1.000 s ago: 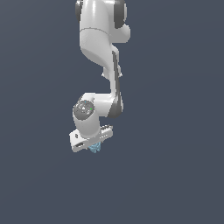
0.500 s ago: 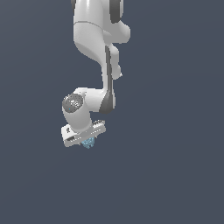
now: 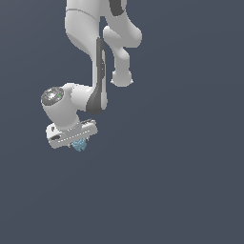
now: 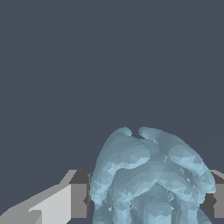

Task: Pick up the object and move it to a goal position.

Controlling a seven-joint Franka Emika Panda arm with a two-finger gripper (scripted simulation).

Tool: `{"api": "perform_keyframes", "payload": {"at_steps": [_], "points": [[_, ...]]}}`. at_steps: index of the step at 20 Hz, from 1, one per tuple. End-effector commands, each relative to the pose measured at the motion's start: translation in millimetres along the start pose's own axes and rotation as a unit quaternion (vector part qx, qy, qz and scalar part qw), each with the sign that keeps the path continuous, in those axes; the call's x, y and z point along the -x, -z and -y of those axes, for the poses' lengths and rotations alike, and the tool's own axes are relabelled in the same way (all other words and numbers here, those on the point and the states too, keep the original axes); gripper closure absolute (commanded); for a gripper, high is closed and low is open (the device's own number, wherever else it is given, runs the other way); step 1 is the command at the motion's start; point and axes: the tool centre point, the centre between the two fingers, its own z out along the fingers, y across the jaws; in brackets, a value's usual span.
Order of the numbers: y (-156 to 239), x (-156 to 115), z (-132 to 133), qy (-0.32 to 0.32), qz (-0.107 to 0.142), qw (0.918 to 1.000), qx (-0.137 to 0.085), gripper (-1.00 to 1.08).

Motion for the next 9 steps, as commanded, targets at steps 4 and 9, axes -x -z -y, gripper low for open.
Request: {"api": "perform_keyframes", "payload": {"at_steps": [4, 9], "points": [[7.7, 19.2, -15.7, 0.001, 0.0, 1.0, 0.0, 1.08], [8.1, 19.3, -17.5, 0.001, 0.0, 1.0, 0.0, 1.08]]}}
